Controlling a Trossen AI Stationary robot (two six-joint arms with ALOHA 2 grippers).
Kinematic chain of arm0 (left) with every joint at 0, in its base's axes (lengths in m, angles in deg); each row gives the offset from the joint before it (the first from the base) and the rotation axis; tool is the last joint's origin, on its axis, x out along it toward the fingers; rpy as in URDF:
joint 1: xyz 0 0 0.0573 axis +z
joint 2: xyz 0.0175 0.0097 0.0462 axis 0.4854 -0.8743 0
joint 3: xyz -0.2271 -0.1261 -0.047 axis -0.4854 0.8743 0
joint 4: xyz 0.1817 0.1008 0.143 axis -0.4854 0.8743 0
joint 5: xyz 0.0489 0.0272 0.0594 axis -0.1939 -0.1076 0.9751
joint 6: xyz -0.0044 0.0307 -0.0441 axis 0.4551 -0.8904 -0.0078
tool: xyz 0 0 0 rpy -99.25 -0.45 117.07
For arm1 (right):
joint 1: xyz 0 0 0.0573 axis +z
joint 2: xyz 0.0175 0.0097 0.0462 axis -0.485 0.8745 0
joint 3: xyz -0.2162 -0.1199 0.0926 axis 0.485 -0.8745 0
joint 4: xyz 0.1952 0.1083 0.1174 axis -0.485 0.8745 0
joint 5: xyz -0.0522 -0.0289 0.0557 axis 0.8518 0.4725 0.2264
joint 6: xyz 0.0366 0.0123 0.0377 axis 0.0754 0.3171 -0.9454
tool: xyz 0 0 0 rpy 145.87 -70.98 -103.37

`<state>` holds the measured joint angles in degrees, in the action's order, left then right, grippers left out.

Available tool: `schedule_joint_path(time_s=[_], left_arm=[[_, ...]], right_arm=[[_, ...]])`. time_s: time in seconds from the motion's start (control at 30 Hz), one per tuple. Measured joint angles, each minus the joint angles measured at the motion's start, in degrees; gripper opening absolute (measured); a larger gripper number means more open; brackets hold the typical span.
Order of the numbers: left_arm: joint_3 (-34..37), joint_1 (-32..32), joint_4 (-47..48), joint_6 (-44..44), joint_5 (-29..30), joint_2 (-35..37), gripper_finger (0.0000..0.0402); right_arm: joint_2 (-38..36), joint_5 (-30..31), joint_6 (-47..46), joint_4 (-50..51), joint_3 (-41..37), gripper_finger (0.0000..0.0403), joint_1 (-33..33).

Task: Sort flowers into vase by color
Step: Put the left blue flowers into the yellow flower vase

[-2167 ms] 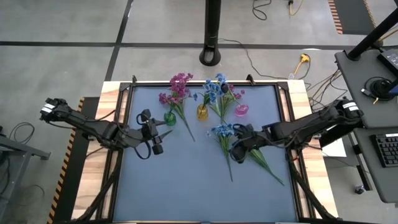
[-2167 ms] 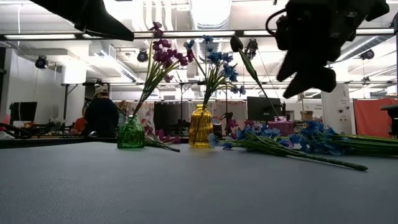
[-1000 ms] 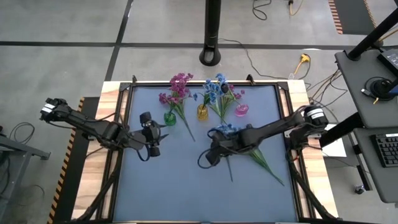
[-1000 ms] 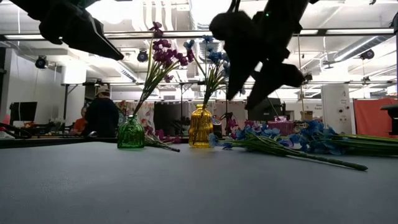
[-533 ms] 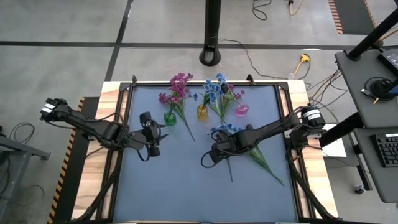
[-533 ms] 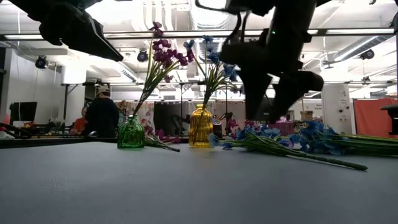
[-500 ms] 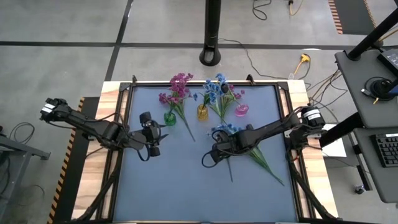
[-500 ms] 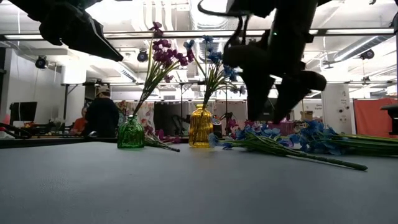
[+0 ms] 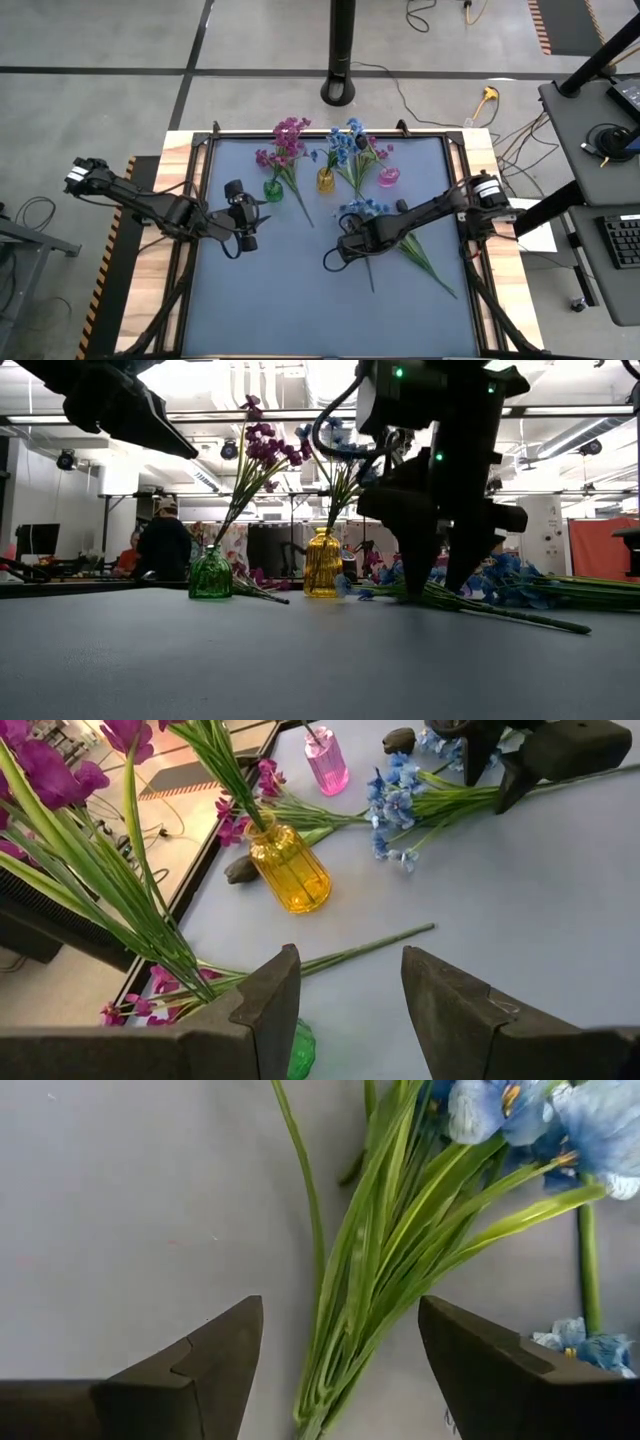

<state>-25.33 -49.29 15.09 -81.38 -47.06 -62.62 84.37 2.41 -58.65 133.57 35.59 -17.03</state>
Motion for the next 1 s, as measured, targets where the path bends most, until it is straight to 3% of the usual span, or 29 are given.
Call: schedule_joint_path(time_s=[0.17,0.5,1.0], left_arm=[[0.0,0.0,0.0,0.0,0.0,0.0,0.016],[0.0,0.0,-0.2,0.2,0.0,0.0,0.016],[0.0,0.0,-0.3,0.2,0.0,0.0,0.016]], right_arm=[[0.2,0.0,-0.5,-0.3,0.0,0.0235,0.0],[2.0,0.2,-0.6,-0.7,0.0,0.0131,0.0],[0.8,-1.3,2.3,-1.2,0.8,0.0026,0.1]])
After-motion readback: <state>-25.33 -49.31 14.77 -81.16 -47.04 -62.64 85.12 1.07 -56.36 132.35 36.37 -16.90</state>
